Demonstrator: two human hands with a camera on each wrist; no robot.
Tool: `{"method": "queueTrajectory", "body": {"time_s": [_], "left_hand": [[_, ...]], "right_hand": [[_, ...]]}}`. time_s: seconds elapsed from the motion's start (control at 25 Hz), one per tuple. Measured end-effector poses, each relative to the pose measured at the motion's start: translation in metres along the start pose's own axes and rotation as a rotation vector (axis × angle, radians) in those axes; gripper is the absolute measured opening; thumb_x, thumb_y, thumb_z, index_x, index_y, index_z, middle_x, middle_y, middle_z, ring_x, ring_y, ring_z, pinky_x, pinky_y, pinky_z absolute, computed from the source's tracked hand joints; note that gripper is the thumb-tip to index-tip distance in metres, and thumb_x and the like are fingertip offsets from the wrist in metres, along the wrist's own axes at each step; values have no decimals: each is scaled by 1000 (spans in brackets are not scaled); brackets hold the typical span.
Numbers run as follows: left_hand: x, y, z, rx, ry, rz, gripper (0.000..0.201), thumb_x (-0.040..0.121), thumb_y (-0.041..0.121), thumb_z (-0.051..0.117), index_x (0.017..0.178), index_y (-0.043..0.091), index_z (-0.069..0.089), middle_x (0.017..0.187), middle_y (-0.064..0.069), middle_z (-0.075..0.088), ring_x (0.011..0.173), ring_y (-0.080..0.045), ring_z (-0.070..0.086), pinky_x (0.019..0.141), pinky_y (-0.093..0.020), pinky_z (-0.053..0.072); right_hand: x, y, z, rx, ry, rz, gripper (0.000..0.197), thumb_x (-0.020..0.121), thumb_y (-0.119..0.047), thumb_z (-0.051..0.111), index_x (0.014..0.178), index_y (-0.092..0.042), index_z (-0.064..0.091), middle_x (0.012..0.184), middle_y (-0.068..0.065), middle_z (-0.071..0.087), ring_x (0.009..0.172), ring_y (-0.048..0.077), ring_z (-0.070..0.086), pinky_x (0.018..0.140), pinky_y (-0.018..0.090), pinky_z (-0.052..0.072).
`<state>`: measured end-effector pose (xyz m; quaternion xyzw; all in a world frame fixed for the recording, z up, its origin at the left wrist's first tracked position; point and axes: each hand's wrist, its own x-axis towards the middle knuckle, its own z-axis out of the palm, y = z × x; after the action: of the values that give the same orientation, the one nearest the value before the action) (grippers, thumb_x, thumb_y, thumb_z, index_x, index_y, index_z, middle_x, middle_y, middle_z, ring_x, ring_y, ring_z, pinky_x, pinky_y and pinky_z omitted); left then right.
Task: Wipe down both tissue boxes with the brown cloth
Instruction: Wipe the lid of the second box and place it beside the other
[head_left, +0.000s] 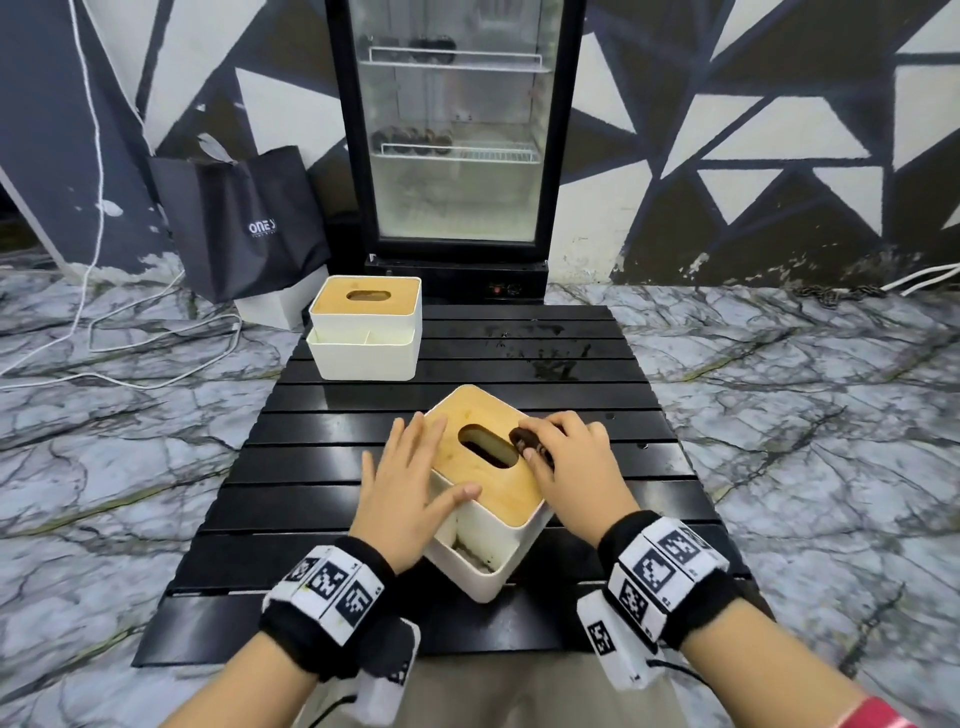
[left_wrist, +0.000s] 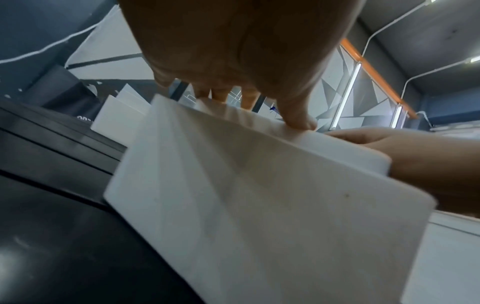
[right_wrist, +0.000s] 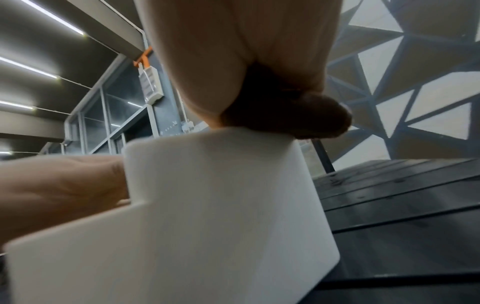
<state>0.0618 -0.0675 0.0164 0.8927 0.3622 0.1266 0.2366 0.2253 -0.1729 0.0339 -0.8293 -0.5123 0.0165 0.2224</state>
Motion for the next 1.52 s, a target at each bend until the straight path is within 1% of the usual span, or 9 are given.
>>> {"method": "queueTrajectory", "body": {"time_s": [0.12, 0.28, 0.44, 0.64, 0.88, 1.08, 1.28, 1.36, 1.52], "left_hand": [[10, -12, -17, -106, 13, -51, 74, 87, 52, 53, 148, 34, 16, 158, 5, 10, 146, -12, 0, 115, -48, -3], [21, -14, -28, -85, 75, -85, 58, 93, 35, 52, 146, 27, 28, 153, 2, 29, 141, -17, 25, 117, -49, 10], [15, 3, -22, -142, 31, -74, 54, 96, 36, 45, 145, 19, 30, 144, -5, 42, 132, -23, 40, 109, -43, 30], [17, 5, -11, -91, -15, -132, 64, 94, 42, 44, 149, 24, 16, 152, 2, 31, 135, -22, 37, 110, -46, 27], [18, 10, -18, -117, 19, -82, 53, 93, 31, 47, 142, 27, 26, 134, 4, 52, 116, -22, 52, 96, -33, 35], [20, 8, -19, -112, -29, -116, 63, 94, 35, 47, 149, 29, 15, 148, 4, 38, 129, -23, 44, 106, -36, 32], [20, 9, -18, -107, -20, -126, 63, 94, 37, 45, 149, 29, 15, 145, 1, 42, 126, -25, 46, 104, -36, 33], [20, 9, -16, -96, -5, -136, 61, 94, 36, 45, 148, 28, 17, 143, 1, 44, 123, -27, 48, 103, -36, 34], [22, 8, -13, -80, 5, -140, 63, 94, 37, 45, 149, 28, 16, 146, 1, 41, 126, -25, 46, 104, -36, 33]], "right_hand": [[-23, -7, -11, 17, -71, -48, 35, 95, -30, 40, 130, -30, 42, 121, -2, 43, 106, 19, 33, 96, 28, 35], [-50, -21, -22, 90, -217, -202, 35, 94, -29, 45, 129, -31, 45, 118, -5, 45, 101, 14, 34, 96, 21, 29], [-35, -16, -23, 412, -169, -220, 32, 89, -21, 55, 120, -29, 54, 114, -9, 53, 108, 7, 46, 93, 15, 32], [-27, -15, 6, 384, -73, -243, 34, 92, -17, 50, 125, -22, 52, 133, -5, 43, 118, -4, 26, 97, -1, 10], [-41, -24, 22, 334, -49, -458, 39, 89, -34, 37, 120, -18, 56, 123, -1, 54, 119, 7, 36, 104, 24, 28], [-1, -4, 17, 403, -42, -385, 38, 88, -35, 43, 117, -18, 59, 119, -1, 57, 112, 5, 43, 102, 28, 32], [36, 6, 7, 317, -33, -256, 27, 91, -15, 50, 118, -16, 57, 120, 0, 56, 115, 14, 44, 97, 19, 27], [28, 1, 13, 317, -8, -223, 28, 92, -16, 49, 119, -16, 56, 122, 1, 54, 117, 15, 41, 101, 22, 27], [-19, -18, 24, 365, 2, -414, 35, 89, -28, 42, 118, -16, 58, 119, 2, 55, 114, 8, 38, 103, 20, 25]]}}
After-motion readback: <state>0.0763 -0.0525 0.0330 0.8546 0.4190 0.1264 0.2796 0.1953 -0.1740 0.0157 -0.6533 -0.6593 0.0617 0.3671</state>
